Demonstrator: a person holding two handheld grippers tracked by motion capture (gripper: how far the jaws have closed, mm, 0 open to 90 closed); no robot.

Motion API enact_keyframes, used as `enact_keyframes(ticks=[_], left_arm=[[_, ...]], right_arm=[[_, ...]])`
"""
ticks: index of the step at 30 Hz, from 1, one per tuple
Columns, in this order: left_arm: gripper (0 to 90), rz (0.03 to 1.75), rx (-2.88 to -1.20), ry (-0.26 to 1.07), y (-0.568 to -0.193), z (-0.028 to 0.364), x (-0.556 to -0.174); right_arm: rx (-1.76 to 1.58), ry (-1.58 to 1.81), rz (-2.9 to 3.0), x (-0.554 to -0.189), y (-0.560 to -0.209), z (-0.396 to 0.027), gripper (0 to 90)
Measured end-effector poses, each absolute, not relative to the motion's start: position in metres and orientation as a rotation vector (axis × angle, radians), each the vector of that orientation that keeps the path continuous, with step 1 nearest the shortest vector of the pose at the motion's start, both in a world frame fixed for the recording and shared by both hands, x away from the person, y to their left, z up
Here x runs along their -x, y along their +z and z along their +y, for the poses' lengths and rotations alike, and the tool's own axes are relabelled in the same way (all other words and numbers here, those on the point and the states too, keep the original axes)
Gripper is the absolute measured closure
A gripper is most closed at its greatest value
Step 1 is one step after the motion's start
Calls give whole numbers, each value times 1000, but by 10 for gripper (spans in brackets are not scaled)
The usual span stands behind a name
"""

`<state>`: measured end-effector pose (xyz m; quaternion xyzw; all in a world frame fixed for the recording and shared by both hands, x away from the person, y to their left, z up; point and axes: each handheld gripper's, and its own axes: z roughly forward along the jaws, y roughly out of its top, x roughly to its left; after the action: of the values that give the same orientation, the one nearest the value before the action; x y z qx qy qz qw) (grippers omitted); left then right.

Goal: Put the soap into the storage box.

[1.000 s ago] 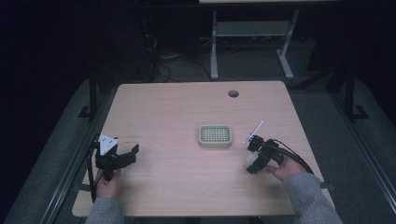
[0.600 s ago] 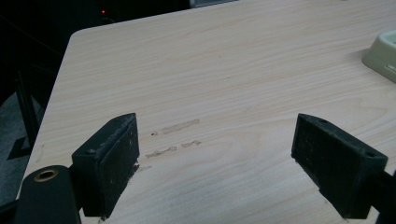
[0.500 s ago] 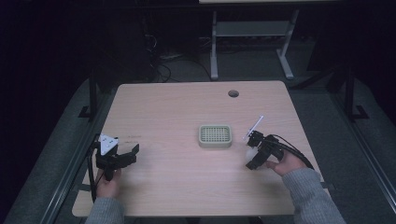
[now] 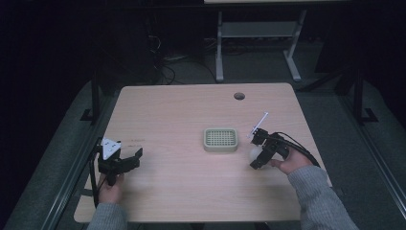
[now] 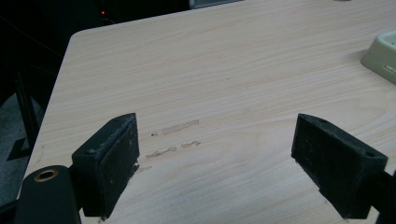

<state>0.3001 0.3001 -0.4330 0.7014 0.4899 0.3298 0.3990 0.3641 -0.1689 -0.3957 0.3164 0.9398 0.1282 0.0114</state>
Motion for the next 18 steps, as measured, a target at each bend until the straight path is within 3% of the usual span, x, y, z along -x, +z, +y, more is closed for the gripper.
enact_keyframes(ticks=[18], left_arm=[[148, 1240, -1779, 840, -432, 300, -300]], right_arm=[[-970, 409, 2947, -378, -382, -157, 222]])
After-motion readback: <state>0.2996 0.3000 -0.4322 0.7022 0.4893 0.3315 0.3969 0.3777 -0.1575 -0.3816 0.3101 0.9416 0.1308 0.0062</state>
